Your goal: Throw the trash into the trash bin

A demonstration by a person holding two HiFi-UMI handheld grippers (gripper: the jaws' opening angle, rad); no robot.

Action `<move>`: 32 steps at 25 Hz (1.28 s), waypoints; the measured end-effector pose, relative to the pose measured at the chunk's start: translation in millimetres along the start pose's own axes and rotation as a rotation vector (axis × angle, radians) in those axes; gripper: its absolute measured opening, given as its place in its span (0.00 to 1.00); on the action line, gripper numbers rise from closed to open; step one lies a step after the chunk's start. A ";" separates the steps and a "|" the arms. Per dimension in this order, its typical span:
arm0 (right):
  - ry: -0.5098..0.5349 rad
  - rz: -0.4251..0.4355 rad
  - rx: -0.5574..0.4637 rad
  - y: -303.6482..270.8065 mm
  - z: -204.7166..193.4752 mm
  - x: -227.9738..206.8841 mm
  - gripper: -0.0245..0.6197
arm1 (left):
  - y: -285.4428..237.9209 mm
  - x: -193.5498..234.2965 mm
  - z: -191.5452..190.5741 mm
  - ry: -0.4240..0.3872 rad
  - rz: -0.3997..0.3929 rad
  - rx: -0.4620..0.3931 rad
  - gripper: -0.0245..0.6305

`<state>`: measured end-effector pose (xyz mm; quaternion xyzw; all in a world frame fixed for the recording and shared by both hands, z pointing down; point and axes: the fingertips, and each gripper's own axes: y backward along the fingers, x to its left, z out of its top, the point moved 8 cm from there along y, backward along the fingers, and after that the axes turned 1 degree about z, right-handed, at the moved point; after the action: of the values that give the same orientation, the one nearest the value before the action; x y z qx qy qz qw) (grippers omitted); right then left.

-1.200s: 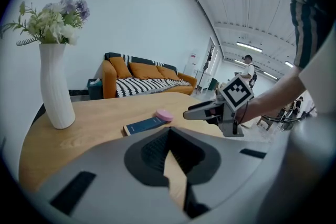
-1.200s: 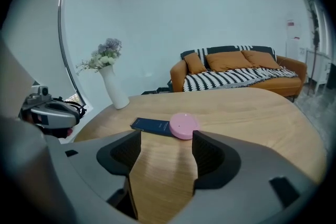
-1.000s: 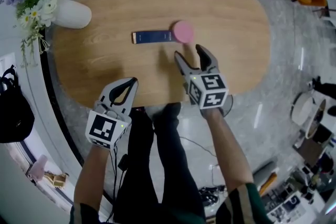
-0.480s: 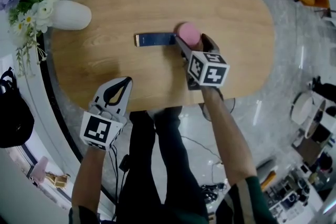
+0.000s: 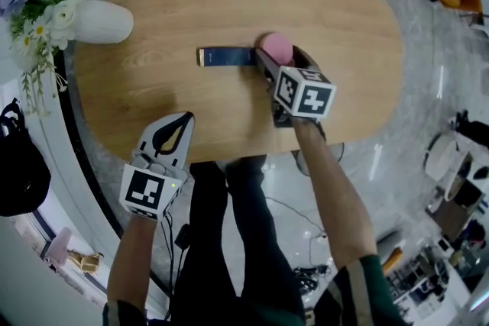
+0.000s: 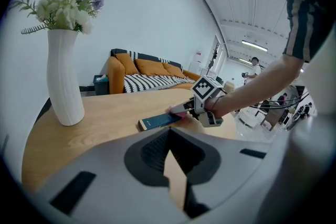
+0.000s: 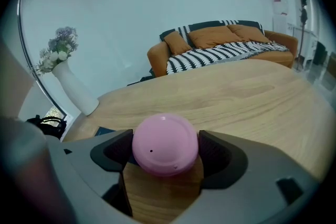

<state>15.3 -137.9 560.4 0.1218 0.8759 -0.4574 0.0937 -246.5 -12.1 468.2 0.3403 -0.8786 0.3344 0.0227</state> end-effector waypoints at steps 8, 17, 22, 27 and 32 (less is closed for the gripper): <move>-0.014 0.025 -0.057 22.1 1.4 -6.1 0.64 | -0.7 -10.8 1.3 -0.020 -0.018 0.004 0.04; -0.053 0.006 -0.123 67.3 -10.0 -31.0 0.64 | -10.8 -41.7 13.5 -0.065 -0.056 0.019 0.04; -0.070 -0.027 -0.140 96.1 -33.4 -55.8 0.64 | -27.2 -66.9 13.4 -0.119 -0.108 0.038 0.04; -0.138 -0.089 -0.180 134.8 -61.2 -91.7 0.64 | -48.7 -99.7 14.3 -0.175 -0.179 0.047 0.04; -0.216 -0.154 -0.204 173.5 -98.0 -134.0 0.64 | -71.7 -138.0 16.3 -0.220 -0.248 0.062 0.04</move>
<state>189.7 21.5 517.5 -0.0057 0.9093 -0.3825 0.1636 -93.6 19.5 459.7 0.4814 -0.8161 0.3168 -0.0431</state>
